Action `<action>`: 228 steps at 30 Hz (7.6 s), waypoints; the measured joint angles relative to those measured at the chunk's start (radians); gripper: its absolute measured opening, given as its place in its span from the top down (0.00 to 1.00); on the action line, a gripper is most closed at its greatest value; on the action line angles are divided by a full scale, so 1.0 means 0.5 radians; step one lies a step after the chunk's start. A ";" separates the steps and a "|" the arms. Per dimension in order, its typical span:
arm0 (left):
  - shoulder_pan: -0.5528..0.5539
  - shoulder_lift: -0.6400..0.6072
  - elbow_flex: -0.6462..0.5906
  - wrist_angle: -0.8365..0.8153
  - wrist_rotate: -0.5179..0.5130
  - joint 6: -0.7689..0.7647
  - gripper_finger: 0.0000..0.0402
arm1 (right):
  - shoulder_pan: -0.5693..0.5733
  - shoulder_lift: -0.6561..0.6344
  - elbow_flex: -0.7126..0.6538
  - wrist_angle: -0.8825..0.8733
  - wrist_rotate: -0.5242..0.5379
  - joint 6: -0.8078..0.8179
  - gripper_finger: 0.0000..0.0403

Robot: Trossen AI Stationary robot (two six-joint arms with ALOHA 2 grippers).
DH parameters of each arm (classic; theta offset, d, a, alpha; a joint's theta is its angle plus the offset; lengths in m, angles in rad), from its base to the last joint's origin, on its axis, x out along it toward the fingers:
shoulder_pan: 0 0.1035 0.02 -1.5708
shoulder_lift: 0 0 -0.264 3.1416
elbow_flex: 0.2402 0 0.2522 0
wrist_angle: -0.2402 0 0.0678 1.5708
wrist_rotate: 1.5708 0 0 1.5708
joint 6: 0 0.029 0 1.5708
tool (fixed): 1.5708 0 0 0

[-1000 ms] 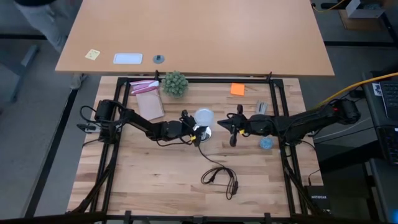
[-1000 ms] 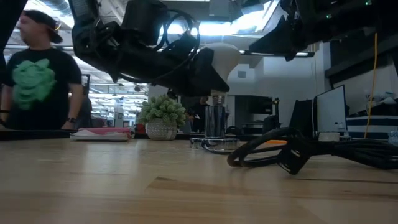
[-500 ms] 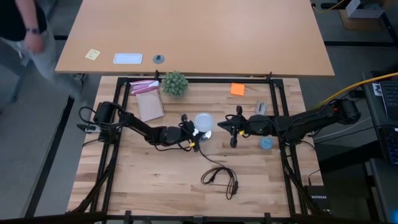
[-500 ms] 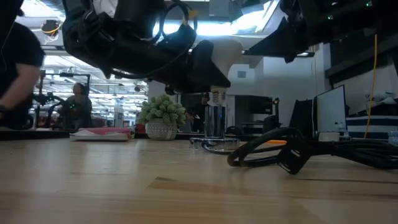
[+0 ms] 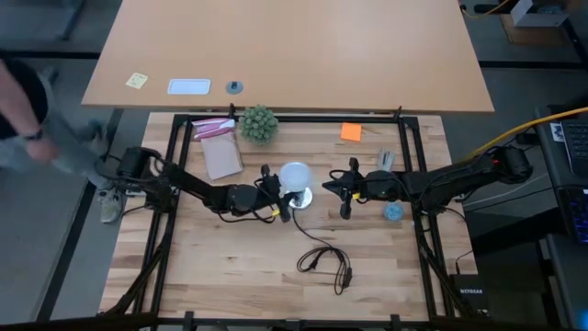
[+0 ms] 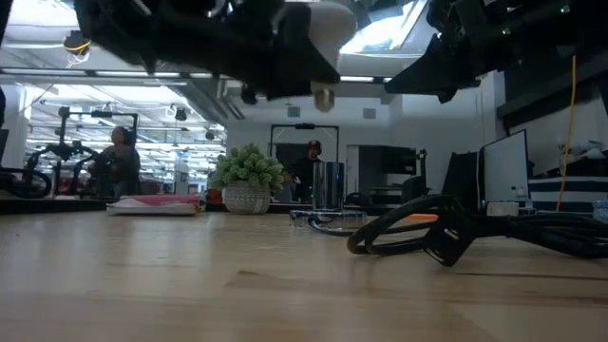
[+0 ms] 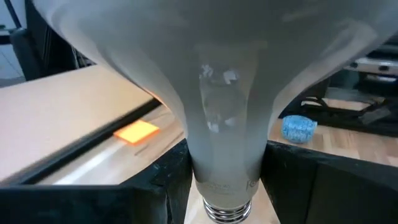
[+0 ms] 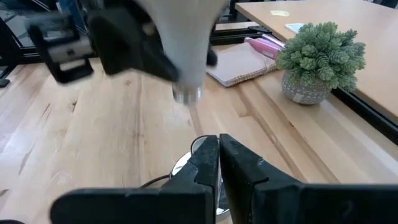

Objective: Screw lightbulb
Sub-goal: Insert the lightbulb into the lamp

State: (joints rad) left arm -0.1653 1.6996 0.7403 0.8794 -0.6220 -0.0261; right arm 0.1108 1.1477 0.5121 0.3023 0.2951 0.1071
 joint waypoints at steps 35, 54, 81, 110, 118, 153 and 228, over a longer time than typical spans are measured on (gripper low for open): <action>0.207 0.460 -0.287 0.941 0.385 -0.180 0.61 | 0.000 0.720 -0.001 0.517 0.181 0.312 0.95; 0.229 0.559 -0.160 0.761 0.448 -0.142 0.61 | 0.000 0.755 -0.002 0.481 0.247 0.316 0.95; 0.229 0.557 -0.157 0.579 0.446 -0.047 0.61 | 0.000 0.753 -0.002 0.642 0.225 0.173 0.95; 0.221 0.558 -0.159 0.564 0.443 -0.105 0.61 | 0.000 0.540 0.153 0.956 0.098 -0.122 0.95; 0.221 0.558 -0.160 0.548 0.443 -0.097 0.61 | 0.000 0.760 0.340 0.782 0.072 -0.139 0.95; 0.222 0.558 -0.131 0.463 0.426 -0.203 0.61 | -0.001 0.758 0.356 0.589 0.066 -0.046 0.95; 0.216 0.547 -0.070 0.312 0.429 -0.237 0.61 | 0.000 0.760 0.356 0.591 0.051 -0.049 0.95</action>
State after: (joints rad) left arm -0.0574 1.9732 0.7052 1.0355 -0.4076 -0.1447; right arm 0.1108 1.5276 0.6903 0.5980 0.3206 0.0826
